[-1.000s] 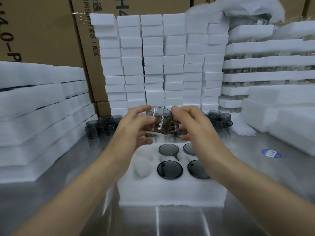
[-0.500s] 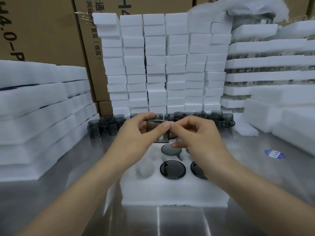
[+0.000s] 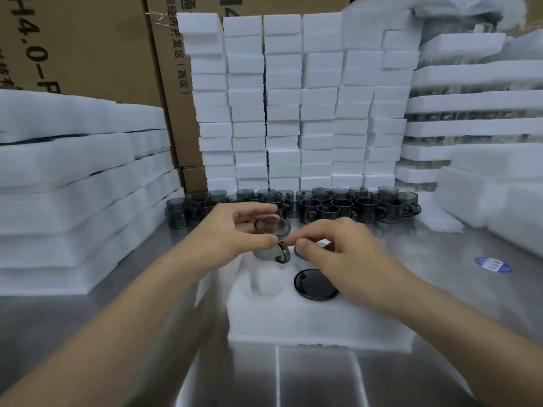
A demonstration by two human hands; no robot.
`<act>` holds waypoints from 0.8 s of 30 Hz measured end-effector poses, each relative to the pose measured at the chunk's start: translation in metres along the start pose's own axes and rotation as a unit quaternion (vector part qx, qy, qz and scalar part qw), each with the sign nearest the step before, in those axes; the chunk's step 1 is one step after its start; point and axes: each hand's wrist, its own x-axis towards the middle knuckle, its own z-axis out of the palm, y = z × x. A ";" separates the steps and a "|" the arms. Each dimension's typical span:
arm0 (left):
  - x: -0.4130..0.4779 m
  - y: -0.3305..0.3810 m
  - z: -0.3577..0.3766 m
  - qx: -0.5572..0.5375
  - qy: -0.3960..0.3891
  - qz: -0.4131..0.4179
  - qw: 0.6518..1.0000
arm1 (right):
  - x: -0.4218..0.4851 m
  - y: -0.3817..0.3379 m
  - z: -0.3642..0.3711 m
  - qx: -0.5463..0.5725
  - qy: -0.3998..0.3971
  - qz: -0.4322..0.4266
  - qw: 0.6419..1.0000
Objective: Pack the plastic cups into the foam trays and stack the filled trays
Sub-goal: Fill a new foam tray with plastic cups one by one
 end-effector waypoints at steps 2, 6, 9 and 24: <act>0.000 -0.001 -0.001 0.020 -0.011 0.005 1.000 | -0.001 0.000 0.002 -0.008 -0.013 -0.006 1.000; 0.001 -0.001 -0.004 0.074 -0.029 0.005 0.997 | -0.001 0.001 0.003 0.000 -0.011 -0.020 1.000; 0.006 0.000 0.002 0.121 -0.049 -0.009 0.991 | -0.002 0.002 0.003 -0.018 -0.020 -0.017 0.999; -0.002 -0.004 0.010 0.262 -0.138 -0.067 0.953 | -0.001 0.007 0.008 -0.111 -0.050 -0.080 0.989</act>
